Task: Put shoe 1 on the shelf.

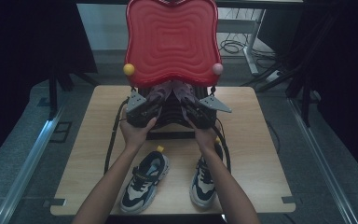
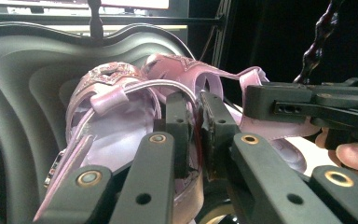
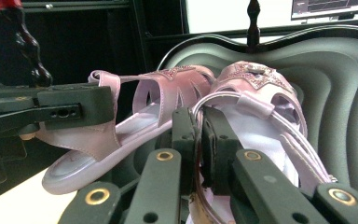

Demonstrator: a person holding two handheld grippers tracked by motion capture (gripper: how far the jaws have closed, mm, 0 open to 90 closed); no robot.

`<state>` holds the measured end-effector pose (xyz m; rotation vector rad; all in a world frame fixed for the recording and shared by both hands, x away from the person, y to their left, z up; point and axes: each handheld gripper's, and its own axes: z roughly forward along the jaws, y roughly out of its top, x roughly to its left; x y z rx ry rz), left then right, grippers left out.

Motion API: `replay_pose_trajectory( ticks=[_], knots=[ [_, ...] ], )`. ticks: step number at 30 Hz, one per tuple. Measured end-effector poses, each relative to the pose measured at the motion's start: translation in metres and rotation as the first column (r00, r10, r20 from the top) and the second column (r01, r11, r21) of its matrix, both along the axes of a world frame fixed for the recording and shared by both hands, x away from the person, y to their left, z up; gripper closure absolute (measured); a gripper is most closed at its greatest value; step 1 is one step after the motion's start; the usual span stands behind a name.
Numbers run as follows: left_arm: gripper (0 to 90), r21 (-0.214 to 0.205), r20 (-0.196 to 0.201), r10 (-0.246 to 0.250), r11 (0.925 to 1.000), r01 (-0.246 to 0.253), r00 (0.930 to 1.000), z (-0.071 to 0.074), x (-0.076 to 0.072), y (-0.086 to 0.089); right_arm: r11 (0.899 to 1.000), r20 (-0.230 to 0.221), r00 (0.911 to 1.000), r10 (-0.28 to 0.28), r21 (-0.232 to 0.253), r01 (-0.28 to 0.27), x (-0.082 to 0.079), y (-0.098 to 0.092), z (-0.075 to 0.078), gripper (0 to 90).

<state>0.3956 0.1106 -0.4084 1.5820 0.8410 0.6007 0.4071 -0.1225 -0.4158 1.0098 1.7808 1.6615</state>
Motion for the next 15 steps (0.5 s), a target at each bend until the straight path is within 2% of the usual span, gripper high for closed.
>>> replay_pose_trajectory(
  ticks=[6, 12, 15],
  knots=[
    [82.3, 0.001, 0.032, 0.008, 1.0, -0.008, 0.9995, -0.001, 0.002, -0.004, 1.0, 0.02, 0.9997, -0.013, 0.0, 0.013, 0.003, 0.003, 0.003, 84.1],
    [81.9, 0.03, 0.07, 0.023, 0.9993, -0.025, 0.9973, -0.005, 0.007, -0.004, 1.0, 0.054, 0.9983, -0.021, -0.019, 0.022, 0.009, 0.006, 0.0, 84.0],
    [81.9, 0.03, 0.07, 0.024, 0.9992, -0.026, 0.9973, -0.009, 0.011, -0.003, 0.999, 0.058, 0.998, -0.023, -0.025, 0.025, 0.013, 0.007, -0.003, 84.0]
  ],
)
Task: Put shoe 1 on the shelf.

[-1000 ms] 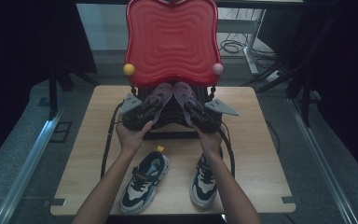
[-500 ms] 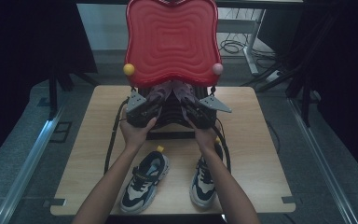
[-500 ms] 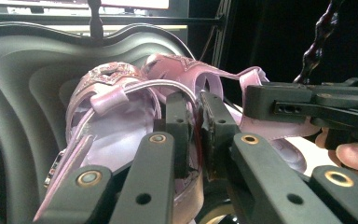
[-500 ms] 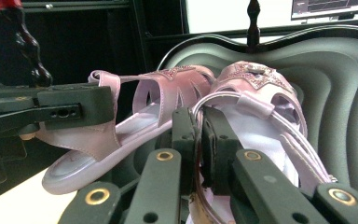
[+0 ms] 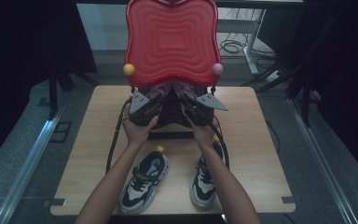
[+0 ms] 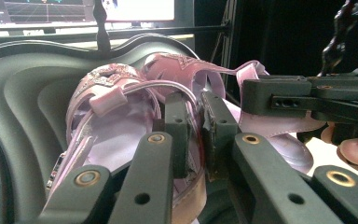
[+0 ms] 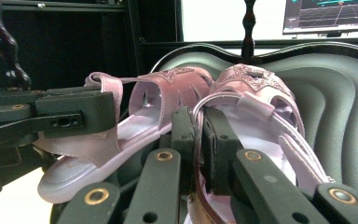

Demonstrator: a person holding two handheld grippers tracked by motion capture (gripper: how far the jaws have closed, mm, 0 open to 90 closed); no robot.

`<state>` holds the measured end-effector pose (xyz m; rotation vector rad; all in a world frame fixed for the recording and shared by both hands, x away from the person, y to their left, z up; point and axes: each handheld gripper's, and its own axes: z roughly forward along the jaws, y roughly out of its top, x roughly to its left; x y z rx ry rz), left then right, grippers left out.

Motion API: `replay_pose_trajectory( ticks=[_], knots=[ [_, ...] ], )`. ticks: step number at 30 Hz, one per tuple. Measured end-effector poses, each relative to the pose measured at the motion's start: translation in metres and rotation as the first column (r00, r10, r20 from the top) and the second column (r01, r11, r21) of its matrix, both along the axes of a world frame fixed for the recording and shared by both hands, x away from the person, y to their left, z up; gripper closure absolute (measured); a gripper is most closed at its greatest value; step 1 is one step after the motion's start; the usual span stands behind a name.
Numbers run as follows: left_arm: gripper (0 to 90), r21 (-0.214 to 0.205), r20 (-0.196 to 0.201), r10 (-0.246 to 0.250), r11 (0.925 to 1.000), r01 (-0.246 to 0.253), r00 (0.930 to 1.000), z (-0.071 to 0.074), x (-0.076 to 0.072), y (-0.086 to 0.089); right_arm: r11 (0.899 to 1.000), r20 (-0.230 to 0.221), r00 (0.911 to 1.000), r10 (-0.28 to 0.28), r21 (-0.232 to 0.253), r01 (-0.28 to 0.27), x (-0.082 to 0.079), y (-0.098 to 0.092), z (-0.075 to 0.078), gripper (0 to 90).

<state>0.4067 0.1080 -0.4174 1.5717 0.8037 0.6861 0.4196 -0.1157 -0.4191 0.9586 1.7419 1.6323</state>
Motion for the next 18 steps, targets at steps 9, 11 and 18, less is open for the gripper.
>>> replay_pose_trajectory(
  ticks=[9, 11, 18],
  knots=[
    [79.6, 0.005, -0.042, -0.015, 0.9999, 0.015, 0.999, -0.014, 0.002, 0.001, 0.998, -0.033, 0.9994, -0.007, -0.059, 0.005, 0.006, 0.003, -0.009, 82.4],
    [78.9, 0.015, -0.048, -0.027, 0.9995, 0.027, 0.9985, -0.017, 0.001, 0.0, 0.997, -0.069, 0.9976, -0.004, -0.079, -0.001, 0.007, 0.004, -0.011, 81.7],
    [76.6, 0.032, -0.077, -0.048, 0.9982, 0.051, 0.9959, -0.025, 0.0, 0.0, 0.992, -0.105, 0.9944, 0.012, -0.126, -0.025, 0.006, 0.007, -0.015, 78.7]
  ],
)
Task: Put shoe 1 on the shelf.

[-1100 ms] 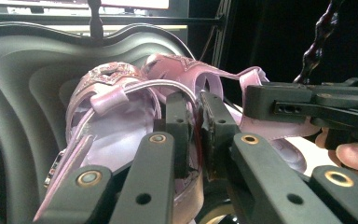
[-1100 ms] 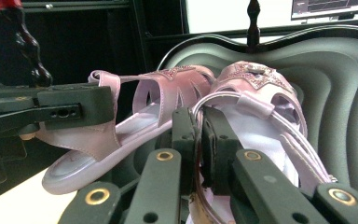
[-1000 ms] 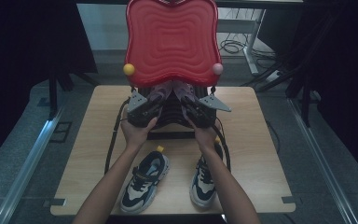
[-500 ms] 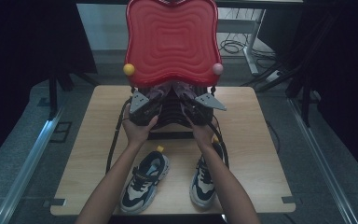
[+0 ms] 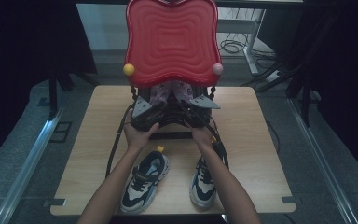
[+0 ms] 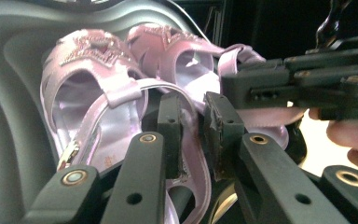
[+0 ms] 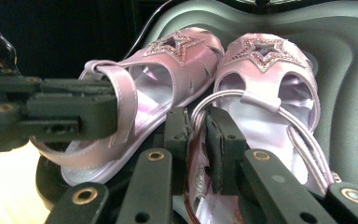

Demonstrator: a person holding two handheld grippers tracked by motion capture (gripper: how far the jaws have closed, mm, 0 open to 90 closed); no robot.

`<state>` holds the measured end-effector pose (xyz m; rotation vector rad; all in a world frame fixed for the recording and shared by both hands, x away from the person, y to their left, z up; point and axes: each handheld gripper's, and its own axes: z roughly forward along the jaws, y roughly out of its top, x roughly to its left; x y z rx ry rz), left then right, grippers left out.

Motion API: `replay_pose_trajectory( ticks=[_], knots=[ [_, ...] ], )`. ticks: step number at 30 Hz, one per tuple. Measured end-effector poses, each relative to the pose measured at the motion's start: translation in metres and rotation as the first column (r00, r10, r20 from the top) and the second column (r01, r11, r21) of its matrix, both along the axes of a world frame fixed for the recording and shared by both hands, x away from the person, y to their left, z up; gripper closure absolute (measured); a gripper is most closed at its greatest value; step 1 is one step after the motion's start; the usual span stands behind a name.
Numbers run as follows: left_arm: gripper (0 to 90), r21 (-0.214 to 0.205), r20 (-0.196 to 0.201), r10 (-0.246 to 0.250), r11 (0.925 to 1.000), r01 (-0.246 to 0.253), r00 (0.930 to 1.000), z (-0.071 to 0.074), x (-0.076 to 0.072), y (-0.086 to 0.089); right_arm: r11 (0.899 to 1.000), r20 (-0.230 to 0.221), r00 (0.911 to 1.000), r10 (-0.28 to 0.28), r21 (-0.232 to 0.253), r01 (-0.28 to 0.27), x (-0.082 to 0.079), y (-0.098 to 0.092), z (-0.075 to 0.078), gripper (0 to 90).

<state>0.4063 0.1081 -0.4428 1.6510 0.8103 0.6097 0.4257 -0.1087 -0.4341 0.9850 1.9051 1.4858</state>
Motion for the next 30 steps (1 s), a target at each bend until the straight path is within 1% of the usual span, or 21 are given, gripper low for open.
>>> replay_pose_trajectory(
  ticks=[3, 6, 7, 8, 9, 11, 14, 16, 18, 21, 22, 25, 28, 30],
  knots=[
    [75.8, -0.002, -0.006, 0.009, 1.0, -0.009, 0.9999, -0.001, 0.001, 0.004, 1.0, -0.001, 1.0, 0.003, -0.002, -0.003, 0.001, -0.002, 0.0, 78.2],
    [74.8, -0.008, -0.011, 0.005, 1.0, -0.005, 0.9999, -0.002, 0.001, 0.005, 1.0, 0.008, 1.0, 0.001, -0.015, -0.001, 0.0, -0.005, 0.001, 81.3],
    [74.9, -0.006, -0.01, 0.004, 1.0, -0.004, 0.9999, -0.002, 0.001, 0.005, 1.0, 0.017, 0.9999, 0.001, -0.027, -0.001, 0.0, -0.005, 0.002, 82.1],
    [74.8, -0.009, -0.011, 0.005, 0.9999, -0.005, 0.9999, -0.002, 0.001, 0.006, 0.999, 0.028, 0.9996, 0.001, -0.049, 0.0, 0.0, -0.005, 0.002, 82.7],
    [74.8, -0.012, -0.012, 0.005, 0.9999, -0.006, 0.9999, -0.003, 0.001, 0.006, 0.997, 0.035, 0.9994, 0.006, -0.08, -0.003, 0.0, -0.004, 0.002, 83.2],
    [74.7, -0.018, -0.013, 0.006, 0.9998, -0.006, 0.9999, -0.003, 0.0, 0.007, 0.994, 0.048, 0.9988, 0.007, -0.114, -0.002, 0.0, -0.004, 0.001, 83.5],
    [74.6, -0.014, -0.017, 0.007, 0.9999, -0.007, 0.9998, -0.004, 0.0, 0.006, 0.993, 0.048, 0.9987, 0.015, -0.116, -0.009, 0.001, -0.006, 0.001, 83.3],
    [74.1, -0.015, -0.022, 0.005, 0.9999, -0.005, 0.9998, -0.005, 0.0, 0.005, 0.992, 0.04, 0.9989, 0.024, -0.124, -0.019, 0.001, -0.006, 0.0, 82.1],
    [73.7, -0.017, -0.024, 0.005, 0.9998, -0.006, 0.9997, -0.005, -0.001, 0.006, 0.989, 0.038, 0.9989, 0.026, -0.15, -0.02, 0.0, -0.005, -0.003, 81.1],
    [72.7, -0.014, -0.027, 0.002, 0.9999, -0.003, 0.9996, -0.006, -0.001, 0.007, 0.99, 0.035, 0.999, 0.028, -0.136, -0.023, 0.0, -0.005, -0.003, 78.5],
    [71.9, -0.014, -0.031, 0.002, 0.9999, -0.002, 0.9995, -0.006, -0.002, 0.007, 0.99, 0.033, 0.9991, 0.026, -0.139, -0.021, 0.0, -0.006, -0.003, 75.8],
    [69.7, -0.02, -0.038, 0.004, 0.9998, -0.005, 0.9993, -0.006, -0.002, 0.008, 0.992, 0.026, 0.9995, 0.02, -0.123, -0.017, 0.0, -0.008, -0.002, 69.6],
    [68.2, -0.023, -0.04, 0.005, 0.9997, -0.006, 0.9992, -0.005, -0.003, 0.009, 0.996, 0.01, 0.9998, 0.02, -0.09, -0.019, -0.002, -0.012, 0.001, 65.7],
    [67.7, -0.023, -0.04, 0.011, 0.9997, -0.012, 0.9991, -0.003, -0.004, 0.009, 0.997, -0.008, 0.9996, 0.027, -0.065, -0.028, -0.003, -0.014, 0.002, 63.9]
  ],
)
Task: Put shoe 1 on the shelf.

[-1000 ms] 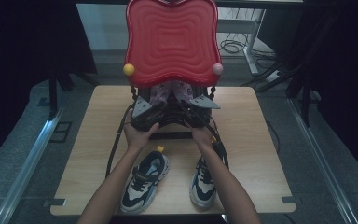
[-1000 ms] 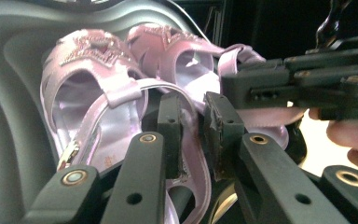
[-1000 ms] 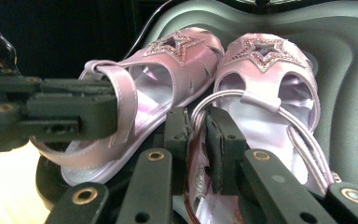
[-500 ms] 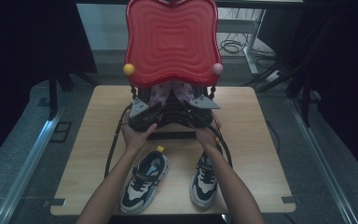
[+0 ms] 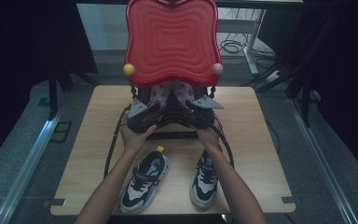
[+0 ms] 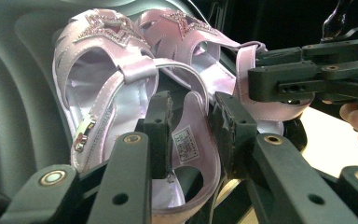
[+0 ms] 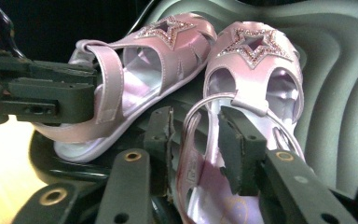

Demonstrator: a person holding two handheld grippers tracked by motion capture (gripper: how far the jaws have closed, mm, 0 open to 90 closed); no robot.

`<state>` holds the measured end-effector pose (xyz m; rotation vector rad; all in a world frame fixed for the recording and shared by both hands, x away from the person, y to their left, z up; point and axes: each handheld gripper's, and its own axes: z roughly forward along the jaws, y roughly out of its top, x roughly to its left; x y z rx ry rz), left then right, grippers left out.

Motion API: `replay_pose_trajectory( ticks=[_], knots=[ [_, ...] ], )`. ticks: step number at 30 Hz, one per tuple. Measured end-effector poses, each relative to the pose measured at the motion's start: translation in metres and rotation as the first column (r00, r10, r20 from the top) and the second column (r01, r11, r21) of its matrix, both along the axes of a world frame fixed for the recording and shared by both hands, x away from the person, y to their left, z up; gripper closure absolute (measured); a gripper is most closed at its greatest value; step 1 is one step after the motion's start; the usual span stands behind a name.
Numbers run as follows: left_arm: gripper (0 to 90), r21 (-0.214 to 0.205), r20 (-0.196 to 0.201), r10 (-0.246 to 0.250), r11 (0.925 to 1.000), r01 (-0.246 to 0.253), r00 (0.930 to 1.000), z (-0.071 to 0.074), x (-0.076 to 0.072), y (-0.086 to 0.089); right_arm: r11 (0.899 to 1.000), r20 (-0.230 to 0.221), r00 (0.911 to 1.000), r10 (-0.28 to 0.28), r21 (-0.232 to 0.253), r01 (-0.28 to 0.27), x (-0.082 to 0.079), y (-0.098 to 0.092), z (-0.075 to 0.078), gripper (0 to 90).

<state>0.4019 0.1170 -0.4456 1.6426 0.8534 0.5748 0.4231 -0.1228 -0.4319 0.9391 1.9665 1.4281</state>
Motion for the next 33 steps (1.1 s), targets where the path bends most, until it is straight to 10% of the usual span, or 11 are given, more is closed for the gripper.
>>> replay_pose_trajectory(
  ticks=[19, 33],
  knots=[
    [63.3, 0.016, -0.044, -0.031, 0.9994, 0.032, 0.9986, 0.011, -0.03, 0.01, 0.996, -0.059, 0.9981, 0.02, 0.083, -0.015, -0.032, -0.018, 0.017, 57.7],
    [60.5, -0.009, -0.058, -0.048, 0.9988, 0.048, 0.9972, 0.012, -0.061, 0.035, 0.983, -0.067, 0.9832, 0.17, 0.082, -0.165, -0.064, -0.023, 0.023, 55.3]
  ],
)
